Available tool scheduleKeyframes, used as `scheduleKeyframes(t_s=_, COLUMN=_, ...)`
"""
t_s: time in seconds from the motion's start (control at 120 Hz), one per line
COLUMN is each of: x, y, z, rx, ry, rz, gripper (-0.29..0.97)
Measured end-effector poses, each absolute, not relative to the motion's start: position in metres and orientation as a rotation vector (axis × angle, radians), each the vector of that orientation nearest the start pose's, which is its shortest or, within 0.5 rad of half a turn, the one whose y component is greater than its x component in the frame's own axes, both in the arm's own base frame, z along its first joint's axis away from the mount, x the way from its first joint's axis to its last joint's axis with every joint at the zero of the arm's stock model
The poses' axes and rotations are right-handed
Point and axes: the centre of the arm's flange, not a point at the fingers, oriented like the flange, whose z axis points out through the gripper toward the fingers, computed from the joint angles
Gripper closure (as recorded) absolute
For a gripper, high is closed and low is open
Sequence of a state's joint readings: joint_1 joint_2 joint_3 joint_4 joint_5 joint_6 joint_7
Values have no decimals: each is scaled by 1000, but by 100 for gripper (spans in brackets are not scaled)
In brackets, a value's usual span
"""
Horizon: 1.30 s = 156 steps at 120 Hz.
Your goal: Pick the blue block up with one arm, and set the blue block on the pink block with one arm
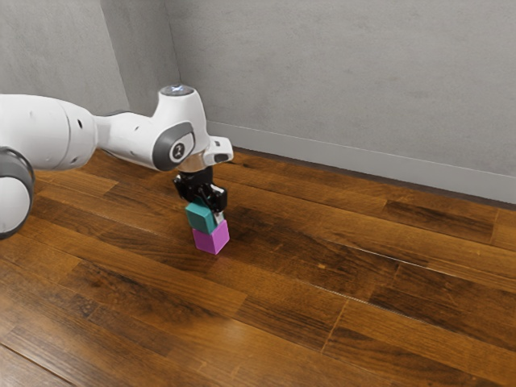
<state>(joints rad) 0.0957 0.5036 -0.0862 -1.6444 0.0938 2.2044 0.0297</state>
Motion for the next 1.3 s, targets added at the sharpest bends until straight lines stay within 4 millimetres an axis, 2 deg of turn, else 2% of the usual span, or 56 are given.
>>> scheduleKeyframes(t_s=0.242, x=690, y=17, z=332, rx=-3099, ry=100, rz=-107, gripper=34)
scheduleKeyframes(t_s=0.45, x=690, y=18, z=334, rx=-3116, ry=95, rz=-112, gripper=15)
scheduleKeyframes(t_s=0.508, x=690, y=19, z=342, rx=-3116, ry=94, rz=-129, gripper=11)
scheduleKeyframes(t_s=0.575, x=685, y=18, z=385, rx=-3103, ry=98, rz=-215, gripper=8)
scheduleKeyframes(t_s=0.642, x=672, y=8, z=446, rx=-3081, ry=121, rz=-325, gripper=6)
scheduleKeyframes(t_s=0.7, x=654, y=-3, z=505, rx=-3064, ry=147, rz=-398, gripper=5)
scheduleKeyframes(t_s=0.792, x=622, y=-10, z=563, rx=-3066, ry=167, rz=-395, gripper=3)
scheduleKeyframes(t_s=0.842, x=607, y=-5, z=580, rx=-3073, ry=180, rz=-349, gripper=2)
scheduleKeyframes(t_s=0.95, x=572, y=4, z=594, rx=-3087, ry=209, rz=-230, gripper=1)
scheduleKeyframes(t_s=1.042, x=547, y=8, z=589, rx=-3095, ry=239, rz=-126, gripper=1)
scheduleKeyframes(t_s=1.125, x=522, y=1, z=583, rx=-3093, ry=292, rz=-54, gripper=1)
scheduleKeyframes(t_s=1.3, x=505, y=1, z=572, rx=-3092, ry=355, rz=37, gripper=0)
